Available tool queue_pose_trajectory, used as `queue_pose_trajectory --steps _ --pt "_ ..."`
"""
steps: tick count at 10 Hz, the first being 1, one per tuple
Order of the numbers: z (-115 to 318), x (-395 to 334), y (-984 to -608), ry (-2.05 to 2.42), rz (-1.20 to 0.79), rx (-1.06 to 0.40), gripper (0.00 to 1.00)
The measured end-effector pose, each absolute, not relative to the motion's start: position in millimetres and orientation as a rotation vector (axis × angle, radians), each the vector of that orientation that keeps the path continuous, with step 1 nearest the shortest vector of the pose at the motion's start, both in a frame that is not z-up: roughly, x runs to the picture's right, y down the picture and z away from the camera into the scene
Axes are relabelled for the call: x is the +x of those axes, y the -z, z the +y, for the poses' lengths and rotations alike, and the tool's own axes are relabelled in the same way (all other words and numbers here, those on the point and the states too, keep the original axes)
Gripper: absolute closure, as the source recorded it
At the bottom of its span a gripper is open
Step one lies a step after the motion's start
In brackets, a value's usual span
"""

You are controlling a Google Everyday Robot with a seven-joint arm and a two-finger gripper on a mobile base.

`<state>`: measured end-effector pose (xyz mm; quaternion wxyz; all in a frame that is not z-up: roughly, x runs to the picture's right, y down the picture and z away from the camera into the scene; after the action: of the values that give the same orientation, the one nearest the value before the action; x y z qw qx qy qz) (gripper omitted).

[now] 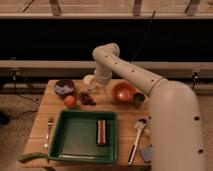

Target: Place grapes in tray

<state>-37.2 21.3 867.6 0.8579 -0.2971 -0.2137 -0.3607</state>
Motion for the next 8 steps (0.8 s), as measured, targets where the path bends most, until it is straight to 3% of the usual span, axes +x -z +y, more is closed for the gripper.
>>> queue_pose_trajectory --steps 4,8 --pt "39 -71 -911 0.826 -0.465 -0.678 0.20" --pt "52 -95 -922 0.864 -0.494 -0.708 0.20"
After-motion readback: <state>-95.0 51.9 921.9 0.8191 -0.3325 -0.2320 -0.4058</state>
